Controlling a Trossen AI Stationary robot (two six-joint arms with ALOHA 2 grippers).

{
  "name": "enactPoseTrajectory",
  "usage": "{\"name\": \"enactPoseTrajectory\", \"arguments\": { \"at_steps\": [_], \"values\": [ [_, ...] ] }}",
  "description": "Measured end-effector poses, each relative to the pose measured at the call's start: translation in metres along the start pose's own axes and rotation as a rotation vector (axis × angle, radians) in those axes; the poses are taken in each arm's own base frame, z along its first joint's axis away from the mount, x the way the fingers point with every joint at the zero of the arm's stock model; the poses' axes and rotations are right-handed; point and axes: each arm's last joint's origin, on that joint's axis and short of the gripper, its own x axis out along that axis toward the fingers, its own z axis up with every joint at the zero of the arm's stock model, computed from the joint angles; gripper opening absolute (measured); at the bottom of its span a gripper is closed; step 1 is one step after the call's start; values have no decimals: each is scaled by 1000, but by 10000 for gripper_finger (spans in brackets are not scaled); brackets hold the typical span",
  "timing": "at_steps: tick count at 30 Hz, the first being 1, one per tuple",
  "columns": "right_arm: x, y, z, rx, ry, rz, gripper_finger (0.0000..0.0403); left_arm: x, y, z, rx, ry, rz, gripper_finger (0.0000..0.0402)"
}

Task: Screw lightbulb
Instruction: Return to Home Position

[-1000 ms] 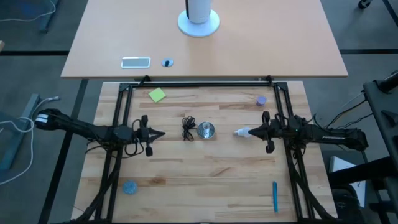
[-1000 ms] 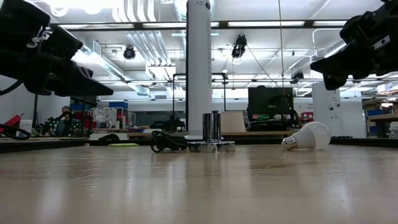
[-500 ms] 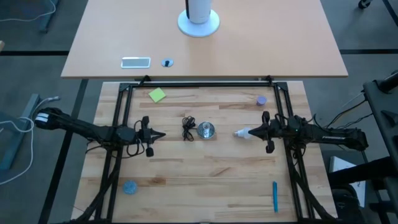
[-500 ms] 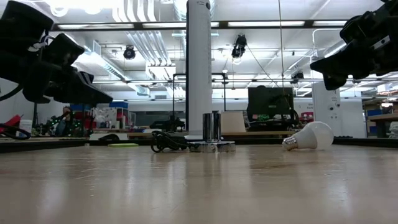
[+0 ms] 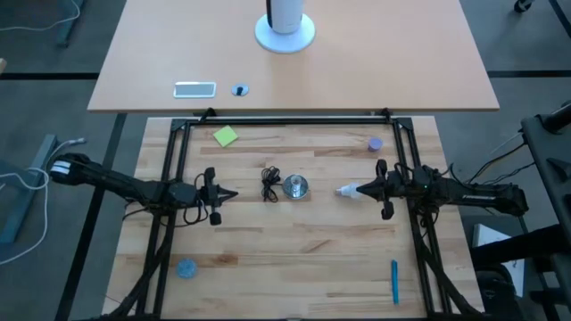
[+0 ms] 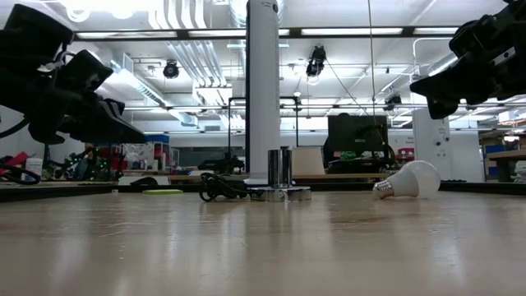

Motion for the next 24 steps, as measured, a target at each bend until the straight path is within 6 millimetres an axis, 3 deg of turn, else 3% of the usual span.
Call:
{"name": "enactPoseTrajectory", "arguments": {
  "at_steps": [24],
  "values": [
    [0, 0, 0, 0, 0, 0, 3, 3, -1, -4, 16, 37, -3, 0]
  ]
}}
